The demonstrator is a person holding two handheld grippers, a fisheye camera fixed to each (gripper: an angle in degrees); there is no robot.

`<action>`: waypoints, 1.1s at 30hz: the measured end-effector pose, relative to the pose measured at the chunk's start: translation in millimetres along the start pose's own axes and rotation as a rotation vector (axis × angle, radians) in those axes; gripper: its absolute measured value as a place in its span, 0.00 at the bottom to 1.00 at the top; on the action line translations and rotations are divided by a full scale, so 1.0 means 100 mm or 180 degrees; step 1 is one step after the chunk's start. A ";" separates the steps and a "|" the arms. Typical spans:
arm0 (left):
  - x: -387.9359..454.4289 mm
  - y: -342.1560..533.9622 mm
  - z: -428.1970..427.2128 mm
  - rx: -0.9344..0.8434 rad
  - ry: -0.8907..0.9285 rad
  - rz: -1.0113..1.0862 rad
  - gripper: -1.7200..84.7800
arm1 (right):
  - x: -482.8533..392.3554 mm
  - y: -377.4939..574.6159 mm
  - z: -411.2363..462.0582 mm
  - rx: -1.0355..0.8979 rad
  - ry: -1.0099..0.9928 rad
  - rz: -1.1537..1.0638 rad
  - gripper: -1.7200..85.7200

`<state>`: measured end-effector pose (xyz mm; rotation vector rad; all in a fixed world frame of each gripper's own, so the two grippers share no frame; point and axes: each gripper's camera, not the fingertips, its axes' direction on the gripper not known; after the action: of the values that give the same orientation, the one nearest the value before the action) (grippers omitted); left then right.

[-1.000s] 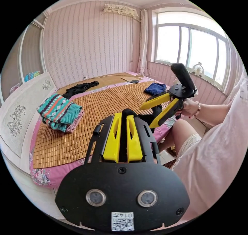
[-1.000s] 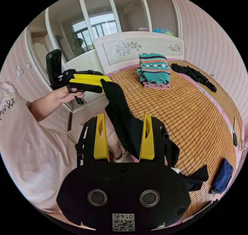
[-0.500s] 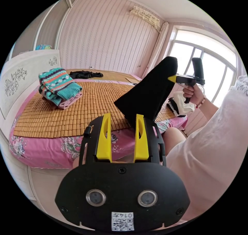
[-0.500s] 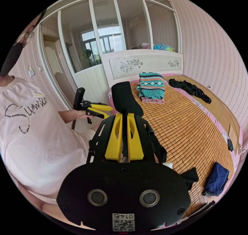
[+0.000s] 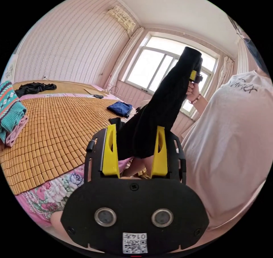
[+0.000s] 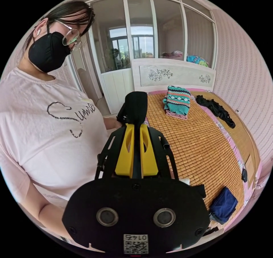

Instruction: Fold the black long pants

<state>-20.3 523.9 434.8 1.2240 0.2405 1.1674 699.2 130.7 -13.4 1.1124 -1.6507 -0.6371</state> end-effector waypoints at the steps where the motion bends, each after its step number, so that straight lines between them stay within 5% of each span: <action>1: 0.03 0.01 -0.01 0.0013 0.0052 0.0041 0.11 | 0.02 0.03 -0.03 -0.0001 0.0076 0.0066 0.03; 3: 0.14 0.03 -0.06 -0.0086 0.0178 0.0094 0.03 | 0.11 0.14 -0.04 -0.0005 0.0233 0.0275 0.03; 11: 0.72 -0.05 -0.10 -0.0613 -0.0550 0.0207 0.01 | 0.63 1.39 0.21 0.0161 0.0810 0.2312 0.03; 18: 0.94 -0.32 0.63 -0.0904 -0.0316 0.0619 0.01 | 0.54 1.89 -0.13 0.0416 0.1396 0.3018 0.03; 22: 1.72 -1.17 1.03 -0.0369 0.0077 0.1954 0.01 | 0.18 1.12 -1.59 0.1338 0.2725 0.2181 0.03; 24: 2.09 -1.81 0.76 0.0393 0.0112 0.2253 0.01 | -0.14 0.51 -2.18 0.1793 0.3032 0.1448 0.03; 28: 2.03 -2.24 0.14 0.1117 0.0128 0.1993 0.01 | -0.48 -0.61 -2.44 0.1888 0.3220 0.0467 0.02; 33: 1.19 -1.60 -0.09 0.0712 -0.0552 0.1164 0.01 | 0.52 -0.72 -1.49 0.0971 0.2965 0.0969 0.02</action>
<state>116.1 642.2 349.9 1.6049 0.0148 1.3628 859.8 68.2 3.3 1.0912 -1.0573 0.3285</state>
